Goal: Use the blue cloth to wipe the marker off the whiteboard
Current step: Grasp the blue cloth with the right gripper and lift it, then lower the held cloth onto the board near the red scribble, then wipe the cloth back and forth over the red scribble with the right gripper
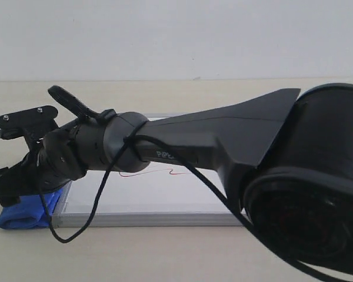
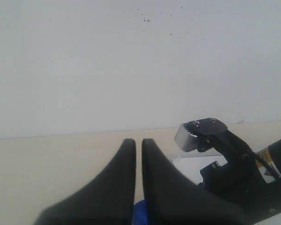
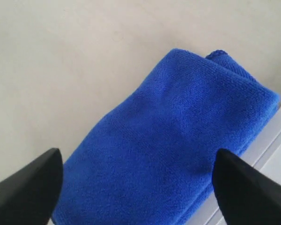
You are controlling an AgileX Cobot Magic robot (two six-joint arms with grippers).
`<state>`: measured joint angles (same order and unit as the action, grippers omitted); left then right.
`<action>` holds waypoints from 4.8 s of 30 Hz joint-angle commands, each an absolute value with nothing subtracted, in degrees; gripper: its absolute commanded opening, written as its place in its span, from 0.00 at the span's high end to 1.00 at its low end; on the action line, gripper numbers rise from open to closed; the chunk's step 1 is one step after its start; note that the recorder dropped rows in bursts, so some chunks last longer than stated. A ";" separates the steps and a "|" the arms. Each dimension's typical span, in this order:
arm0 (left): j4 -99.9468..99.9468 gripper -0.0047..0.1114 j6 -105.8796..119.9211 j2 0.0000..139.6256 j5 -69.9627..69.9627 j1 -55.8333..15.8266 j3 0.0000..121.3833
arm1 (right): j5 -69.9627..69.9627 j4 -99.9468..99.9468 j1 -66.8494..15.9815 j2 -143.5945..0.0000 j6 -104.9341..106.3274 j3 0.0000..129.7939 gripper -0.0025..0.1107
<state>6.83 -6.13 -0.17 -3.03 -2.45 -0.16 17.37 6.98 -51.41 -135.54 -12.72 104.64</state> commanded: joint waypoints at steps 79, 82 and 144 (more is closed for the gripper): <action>6.51 0.92 -6.46 0.00 -2.95 -2.54 0.00 | 23.60 -18.57 -30.92 -120.87 -9.43 70.65 0.98; 6.51 0.92 -6.46 0.00 -2.95 -2.54 0.00 | 21.74 -17.02 -33.64 -121.66 -9.11 71.14 0.98; 6.51 0.92 -6.46 0.00 -2.95 -2.54 0.00 | 60.86 -40.74 -31.51 -128.74 -21.72 89.30 0.98</action>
